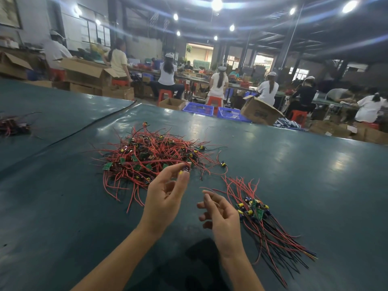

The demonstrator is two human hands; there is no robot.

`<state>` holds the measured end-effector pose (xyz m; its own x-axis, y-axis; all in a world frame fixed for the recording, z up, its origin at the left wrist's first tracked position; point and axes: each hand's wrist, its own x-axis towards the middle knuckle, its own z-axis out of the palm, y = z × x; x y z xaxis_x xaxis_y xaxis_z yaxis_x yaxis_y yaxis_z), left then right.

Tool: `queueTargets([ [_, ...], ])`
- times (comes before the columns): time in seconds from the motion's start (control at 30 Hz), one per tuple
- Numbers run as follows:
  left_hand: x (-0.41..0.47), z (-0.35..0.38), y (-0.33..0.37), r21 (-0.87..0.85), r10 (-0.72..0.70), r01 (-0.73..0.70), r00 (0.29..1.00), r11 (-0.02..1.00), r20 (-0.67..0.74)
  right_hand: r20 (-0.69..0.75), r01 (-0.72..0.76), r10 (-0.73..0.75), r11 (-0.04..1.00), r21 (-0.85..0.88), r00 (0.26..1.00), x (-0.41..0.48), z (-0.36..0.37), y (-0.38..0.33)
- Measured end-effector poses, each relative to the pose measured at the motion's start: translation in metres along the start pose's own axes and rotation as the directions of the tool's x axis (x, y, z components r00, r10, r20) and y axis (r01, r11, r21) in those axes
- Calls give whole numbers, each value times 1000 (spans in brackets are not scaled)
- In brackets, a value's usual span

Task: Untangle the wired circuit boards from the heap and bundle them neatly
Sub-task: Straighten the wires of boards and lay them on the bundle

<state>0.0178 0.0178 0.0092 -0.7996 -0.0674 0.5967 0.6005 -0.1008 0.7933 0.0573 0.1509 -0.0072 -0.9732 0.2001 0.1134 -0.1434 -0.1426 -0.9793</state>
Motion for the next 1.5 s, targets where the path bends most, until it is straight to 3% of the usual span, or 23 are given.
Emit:
queueTargets([
  [0.1, -2, -2, 1, 268, 267, -290, 956, 919, 118, 25, 35, -36, 999, 41, 999, 0, -1, -1],
  [0.23, -7, -5, -3, 427, 173, -280, 946, 860, 273, 29, 33, -34, 999, 26, 999, 0, -2, 2],
  [0.5, -8, -11, -6, 588, 86, -309, 922, 748, 376, -12, -90, 91, 994, 66, 996, 0, -4, 1],
  [0.67, -10, -11, -8, 619, 92, -345, 911, 706, 403, -103, -50, 42, 996, -71, 994, 1, -1, 5],
  [0.77, -9, -11, -9, 609, 119, -385, 895, 694, 431, -178, -83, 78, 996, -23, 981, 3, -3, 7],
  [0.9, -11, -6, -10, 611, 316, -503, 863, 611, 394, -263, -99, 113, 993, 63, 958, 5, -6, 6],
  [1.03, -17, 2, -2, 459, 471, -611, 791, 645, 391, -357, -66, 89, 995, 75, 930, 9, -7, 6],
  [1.07, -19, 4, -1, 406, 427, -584, 803, 703, 416, -367, -63, 86, 995, 73, 926, 9, -7, 6],
  [1.13, -22, 7, -1, 355, 204, -418, 838, 836, 506, -384, -61, 81, 996, 63, 920, 9, -8, 6],
  [1.2, -26, 10, -8, 409, -29, -259, 815, 875, 579, -385, -35, 51, 998, 51, 922, 8, -8, 5],
  [1.27, -29, 12, -14, 447, -199, -75, 822, 891, 533, -347, 27, -4, 998, 62, 938, 6, -5, 2],
  [1.37, -29, 13, -15, 293, -283, 166, 862, 941, 421, -271, 86, -71, 995, 46, 960, 3, 0, 0],
  [1.5, -24, 18, -12, 90, -305, 294, 874, 952, 377, -154, 140, -135, 990, 20, 979, 0, 4, 4],
])
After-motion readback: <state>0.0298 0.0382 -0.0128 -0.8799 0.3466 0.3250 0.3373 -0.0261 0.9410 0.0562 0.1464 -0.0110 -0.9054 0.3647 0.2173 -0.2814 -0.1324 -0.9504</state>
